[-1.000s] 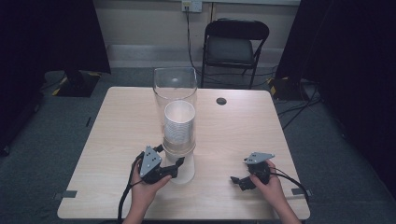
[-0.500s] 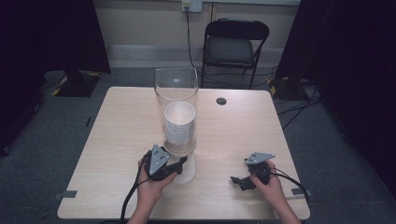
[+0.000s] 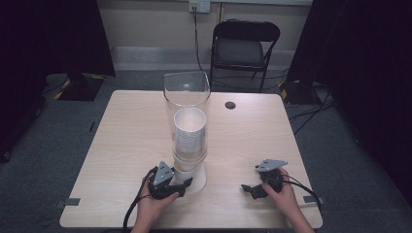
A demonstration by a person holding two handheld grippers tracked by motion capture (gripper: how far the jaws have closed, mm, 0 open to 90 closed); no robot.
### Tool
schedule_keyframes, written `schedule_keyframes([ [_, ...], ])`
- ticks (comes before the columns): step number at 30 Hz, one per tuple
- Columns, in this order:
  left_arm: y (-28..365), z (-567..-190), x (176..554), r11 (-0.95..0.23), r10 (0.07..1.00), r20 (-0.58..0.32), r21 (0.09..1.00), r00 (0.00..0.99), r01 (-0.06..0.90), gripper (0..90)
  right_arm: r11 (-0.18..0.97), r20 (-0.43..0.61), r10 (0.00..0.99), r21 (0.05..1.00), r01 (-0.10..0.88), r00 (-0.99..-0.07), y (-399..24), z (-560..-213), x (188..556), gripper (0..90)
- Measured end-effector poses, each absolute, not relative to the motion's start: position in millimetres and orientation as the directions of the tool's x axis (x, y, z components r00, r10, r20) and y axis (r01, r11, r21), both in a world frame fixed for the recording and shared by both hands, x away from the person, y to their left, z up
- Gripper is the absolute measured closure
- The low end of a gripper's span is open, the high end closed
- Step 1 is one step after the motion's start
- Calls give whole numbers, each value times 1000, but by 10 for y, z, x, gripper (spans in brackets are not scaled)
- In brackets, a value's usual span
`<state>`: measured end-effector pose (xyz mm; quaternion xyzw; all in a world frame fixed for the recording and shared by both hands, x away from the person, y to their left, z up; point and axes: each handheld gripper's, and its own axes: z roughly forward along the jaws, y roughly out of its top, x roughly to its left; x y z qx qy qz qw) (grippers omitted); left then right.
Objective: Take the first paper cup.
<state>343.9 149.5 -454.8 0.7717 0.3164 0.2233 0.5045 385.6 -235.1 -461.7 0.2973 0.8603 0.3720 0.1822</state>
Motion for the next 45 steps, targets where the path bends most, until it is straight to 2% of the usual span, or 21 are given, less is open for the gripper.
schedule_keyframes([
  [3, 1577, -4538, 3387, -296, 720, 24, 914, 694, 276, 316, 547, -93, 647, 749, 375, -757, -2353, -4618, 3855, 31],
  [6, 1645, -4530, 3349, -343, 711, 78, 906, 699, 247, 316, 547, -93, 647, 749, 375, -757, -2353, -4618, 3855, 31],
  [11, 1791, -4554, 3361, -360, 725, 87, 893, 683, 269, 320, 547, -93, 647, 748, 375, -757, -2354, -4618, 3855, 31],
  [23, 2258, -4524, 3561, -217, 861, 32, 926, 508, 310, 316, 547, -93, 646, 748, 375, -757, -2354, -4617, 3856, 31],
  [27, 2280, -4546, 3661, -150, 879, -26, 932, 475, 329, 314, 547, -93, 647, 748, 375, -757, -2354, -4617, 3856, 31],
  [32, 2278, -4603, 3773, -174, 895, -2, 920, 447, 352, 314, 547, -93, 647, 749, 375, -757, -2353, -4618, 3856, 31],
  [37, 2281, -4635, 3853, -110, 907, -53, 927, 417, 357, 311, 547, -93, 647, 748, 375, -757, -2354, -4617, 3856, 31],
  [45, 2207, -4597, 3969, -145, 925, -12, 912, 380, 383, 309, 547, -93, 646, 748, 375, -757, -2354, -4617, 3856, 31],
])
